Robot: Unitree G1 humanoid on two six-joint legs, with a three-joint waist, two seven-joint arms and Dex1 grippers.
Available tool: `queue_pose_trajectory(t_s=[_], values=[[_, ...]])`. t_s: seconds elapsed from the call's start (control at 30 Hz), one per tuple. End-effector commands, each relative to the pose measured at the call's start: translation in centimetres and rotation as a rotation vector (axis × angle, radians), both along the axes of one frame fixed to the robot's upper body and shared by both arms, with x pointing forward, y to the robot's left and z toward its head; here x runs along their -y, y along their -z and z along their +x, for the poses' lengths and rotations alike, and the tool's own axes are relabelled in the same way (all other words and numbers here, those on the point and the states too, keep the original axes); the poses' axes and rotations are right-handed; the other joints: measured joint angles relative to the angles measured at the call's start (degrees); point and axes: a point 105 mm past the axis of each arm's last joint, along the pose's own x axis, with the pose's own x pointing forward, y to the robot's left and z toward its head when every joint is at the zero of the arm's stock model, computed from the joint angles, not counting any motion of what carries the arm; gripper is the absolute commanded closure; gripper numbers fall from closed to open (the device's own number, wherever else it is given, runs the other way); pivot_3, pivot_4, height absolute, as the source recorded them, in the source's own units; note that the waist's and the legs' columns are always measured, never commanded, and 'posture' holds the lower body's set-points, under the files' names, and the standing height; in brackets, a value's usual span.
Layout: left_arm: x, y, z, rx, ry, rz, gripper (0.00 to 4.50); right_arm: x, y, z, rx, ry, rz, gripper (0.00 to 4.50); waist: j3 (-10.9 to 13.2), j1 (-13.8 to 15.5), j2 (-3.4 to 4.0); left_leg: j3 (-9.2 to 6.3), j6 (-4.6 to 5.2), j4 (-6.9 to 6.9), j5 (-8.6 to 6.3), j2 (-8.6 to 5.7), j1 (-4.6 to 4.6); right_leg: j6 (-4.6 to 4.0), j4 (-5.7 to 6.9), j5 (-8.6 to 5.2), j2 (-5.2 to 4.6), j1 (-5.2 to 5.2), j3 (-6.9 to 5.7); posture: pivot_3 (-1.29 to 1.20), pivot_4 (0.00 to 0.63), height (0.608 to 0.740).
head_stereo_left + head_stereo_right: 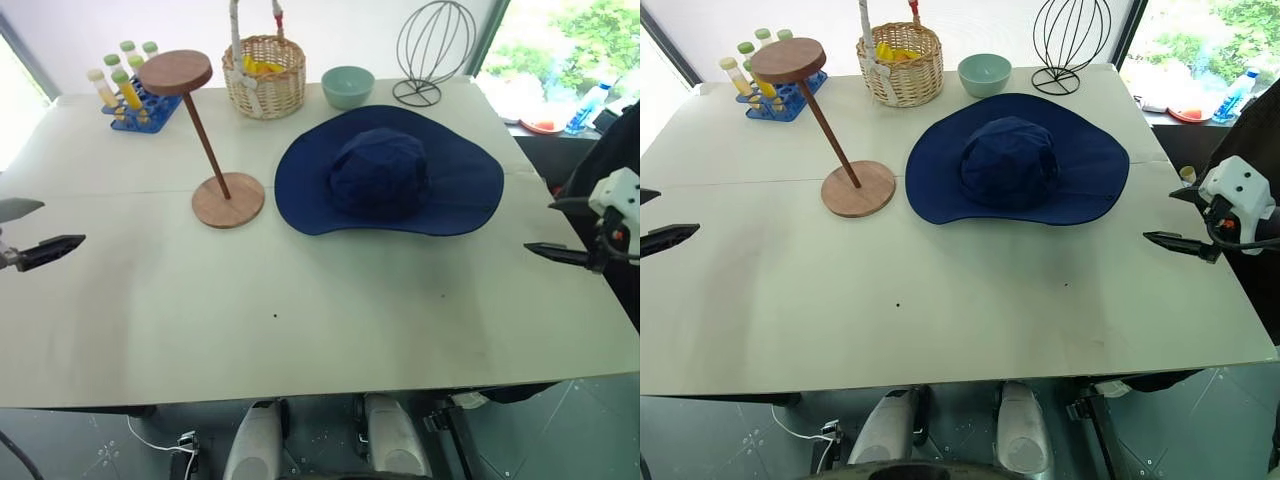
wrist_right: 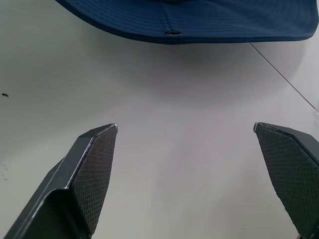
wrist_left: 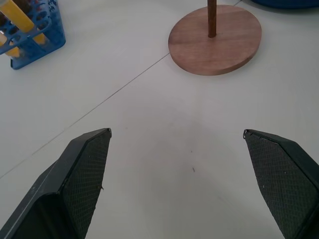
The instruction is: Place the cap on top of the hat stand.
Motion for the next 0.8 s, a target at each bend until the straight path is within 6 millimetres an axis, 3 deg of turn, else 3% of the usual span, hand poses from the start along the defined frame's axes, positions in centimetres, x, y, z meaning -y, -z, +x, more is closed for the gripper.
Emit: queue_pose_trajectory(t_s=[0.03, 0.43, 0.63, 0.8], values=[[0.2, -1.9, -0.3, 0.056, 0.013, 0.047, 0.05, 0.0, -1.8, 0.4, 0.074, -0.005, -0.010, 0.00, 0.0, 0.0, 0.00, 0.00, 0.00, 0.00, 0.00, 0.00, 0.00, 0.00, 0.00, 0.00, 0.00, 0.00, 0.00, 0.00, 0.150, 0.735], [1.3, -2.0, 0.2, 0.054, 0.040, -0.001, 0.05, 0.4, -2.5, 1.0, 0.104, 0.026, -0.012, 0.00, 0.0, 0.0, 0.00, 0.02, 0.00, 0.01, 0.00, 0.01, 0.00, -0.02, 0.00, 0.02, 0.01, 0.00, 0.02, 0.00, 0.150, 0.735], [5.8, -5.1, 0.1, 0.081, 0.207, -0.149, 0.05, -0.7, -5.8, 1.2, 0.196, -0.006, -0.062, 0.00, 0.0, 0.0, 0.00, 0.02, 0.00, 0.15, 0.00, 0.01, -0.01, 0.01, 0.11, 0.02, 0.01, -0.01, 0.06, 0.00, 0.150, 0.735], [11.0, -7.2, -1.4, 0.006, 0.450, -0.223, 0.05, -5.8, -8.1, -0.1, 0.232, -0.180, -0.109, 0.00, 0.0, 0.1, -0.02, 0.02, 0.00, 0.25, 0.00, 0.01, 0.00, 0.04, 0.41, 0.03, 0.01, -0.08, 0.12, 0.00, 0.150, 0.735]])
